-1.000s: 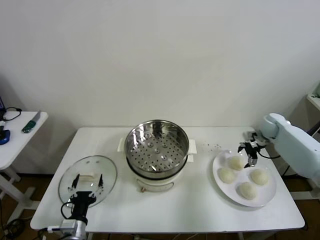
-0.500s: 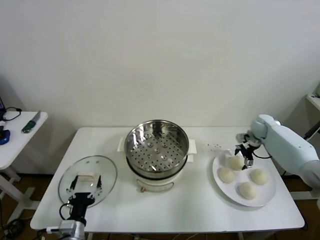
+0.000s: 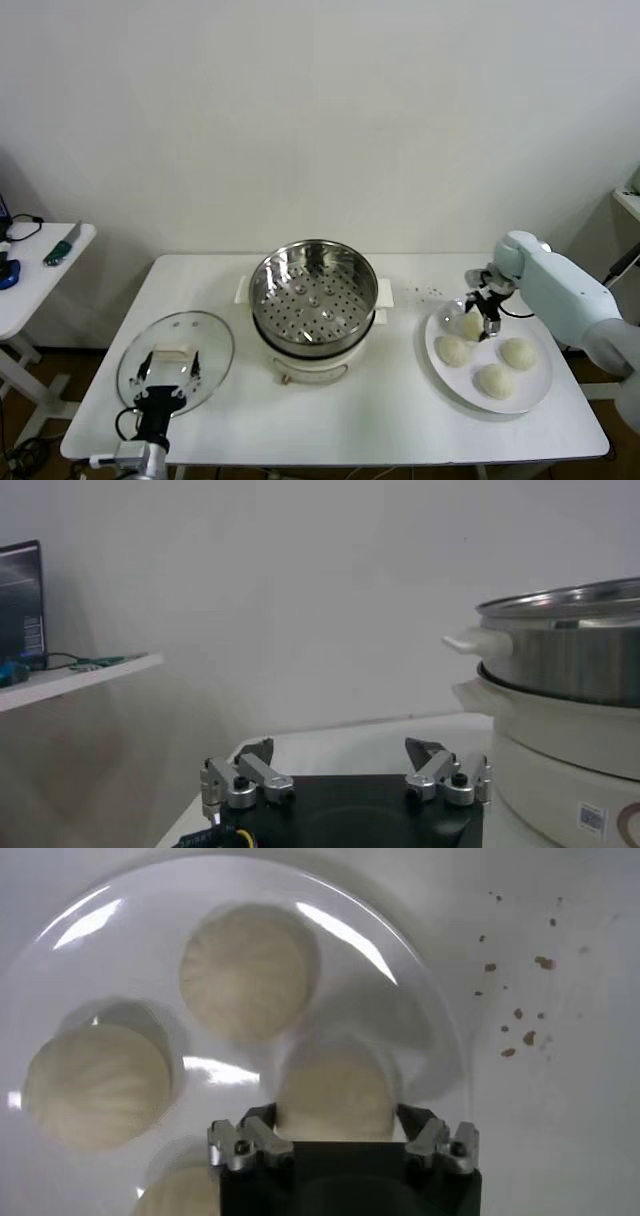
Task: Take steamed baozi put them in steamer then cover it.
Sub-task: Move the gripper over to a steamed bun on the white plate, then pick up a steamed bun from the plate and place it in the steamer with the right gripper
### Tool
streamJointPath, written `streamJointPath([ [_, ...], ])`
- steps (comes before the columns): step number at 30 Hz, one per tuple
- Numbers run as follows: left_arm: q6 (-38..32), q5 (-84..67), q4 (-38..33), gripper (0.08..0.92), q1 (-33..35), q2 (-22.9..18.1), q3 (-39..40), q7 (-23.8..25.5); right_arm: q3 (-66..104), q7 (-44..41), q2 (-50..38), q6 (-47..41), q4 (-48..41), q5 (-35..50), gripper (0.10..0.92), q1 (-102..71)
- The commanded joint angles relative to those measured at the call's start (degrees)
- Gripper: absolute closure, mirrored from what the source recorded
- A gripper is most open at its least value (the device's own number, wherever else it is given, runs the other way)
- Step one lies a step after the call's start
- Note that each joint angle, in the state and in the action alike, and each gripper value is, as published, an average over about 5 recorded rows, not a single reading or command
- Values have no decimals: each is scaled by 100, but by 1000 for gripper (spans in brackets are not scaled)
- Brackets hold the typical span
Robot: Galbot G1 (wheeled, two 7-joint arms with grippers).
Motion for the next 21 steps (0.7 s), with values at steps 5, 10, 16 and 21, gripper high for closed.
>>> streamJointPath([
  [5,-4,-48,-11,177,40,-9,-15,-9,51,-30,25,92,-73,-41,319,37],
  [10,-10,-73,-26,177,74,-7,-29,-21,34,-60,-18,127,24,59,329,170],
  [16,-3,-83,-99,177,105,4,-24,-26,-753,-167,-160,472,511,442,330,1087],
  [21,-3,-81,-153,177,157,11,-10,-22,-1878,-276,-87,1004,1097,900,325,2433],
])
